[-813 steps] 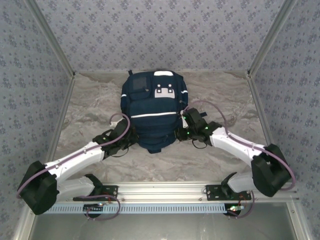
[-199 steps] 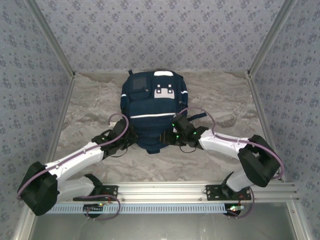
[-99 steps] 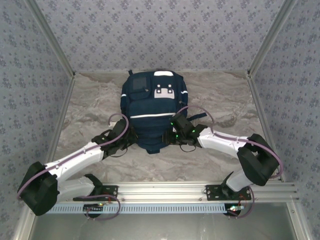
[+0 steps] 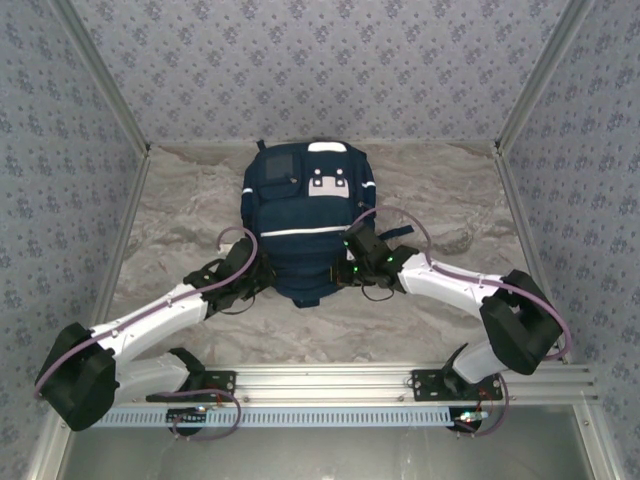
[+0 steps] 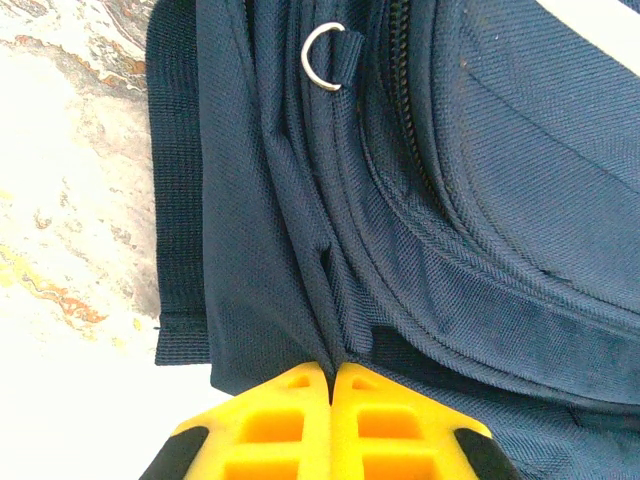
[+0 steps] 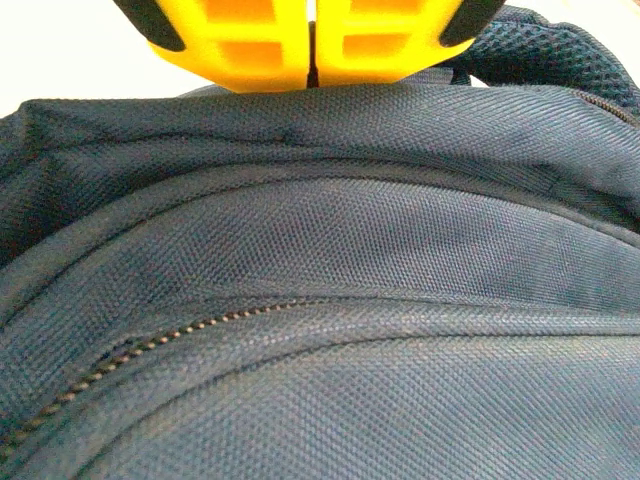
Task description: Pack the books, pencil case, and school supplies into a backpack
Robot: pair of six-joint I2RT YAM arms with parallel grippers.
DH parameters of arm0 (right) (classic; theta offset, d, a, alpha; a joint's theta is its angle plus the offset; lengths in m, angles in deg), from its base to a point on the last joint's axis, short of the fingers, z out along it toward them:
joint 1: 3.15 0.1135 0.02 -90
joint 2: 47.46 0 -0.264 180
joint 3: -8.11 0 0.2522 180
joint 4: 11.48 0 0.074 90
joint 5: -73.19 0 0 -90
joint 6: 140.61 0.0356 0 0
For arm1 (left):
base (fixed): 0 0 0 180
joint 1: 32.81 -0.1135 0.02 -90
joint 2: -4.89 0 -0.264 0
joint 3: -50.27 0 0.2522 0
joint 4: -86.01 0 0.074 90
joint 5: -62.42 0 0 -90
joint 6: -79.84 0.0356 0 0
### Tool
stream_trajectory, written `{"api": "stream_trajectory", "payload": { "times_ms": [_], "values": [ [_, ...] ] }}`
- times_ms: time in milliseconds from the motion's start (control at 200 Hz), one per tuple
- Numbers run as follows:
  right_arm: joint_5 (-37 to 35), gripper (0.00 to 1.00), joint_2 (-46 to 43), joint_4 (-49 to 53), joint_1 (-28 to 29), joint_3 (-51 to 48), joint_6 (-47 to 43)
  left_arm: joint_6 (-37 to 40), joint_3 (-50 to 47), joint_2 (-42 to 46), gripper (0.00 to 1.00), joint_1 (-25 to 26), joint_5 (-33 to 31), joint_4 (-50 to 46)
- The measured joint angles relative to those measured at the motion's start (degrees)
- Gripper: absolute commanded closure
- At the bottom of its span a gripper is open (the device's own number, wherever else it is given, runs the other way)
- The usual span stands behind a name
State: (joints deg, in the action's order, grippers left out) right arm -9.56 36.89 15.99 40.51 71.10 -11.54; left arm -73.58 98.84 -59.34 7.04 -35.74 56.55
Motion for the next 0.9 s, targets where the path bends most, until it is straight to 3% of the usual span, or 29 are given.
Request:
{"api": "stream_trajectory", "payload": {
  "times_ms": [85, 560, 904],
  "values": [
    [0.8, 1.0, 0.0, 0.1, -0.5, 0.0, -0.4, 0.0, 0.0, 0.0, 1.0, 0.0, 0.0, 0.0],
    [4.3, 1.0, -0.6, 0.0, -2.6, -0.2, -2.8, 0.0, 0.0, 0.1, 1.0, -0.3, 0.4, -0.2],
    [-1.8, 1.0, -0.6, 2.1, -2.2, -0.2, -5.6, 0.4, 0.0, 1.8, 1.0, -0.4, 0.6, -0.6]
  ]
}}
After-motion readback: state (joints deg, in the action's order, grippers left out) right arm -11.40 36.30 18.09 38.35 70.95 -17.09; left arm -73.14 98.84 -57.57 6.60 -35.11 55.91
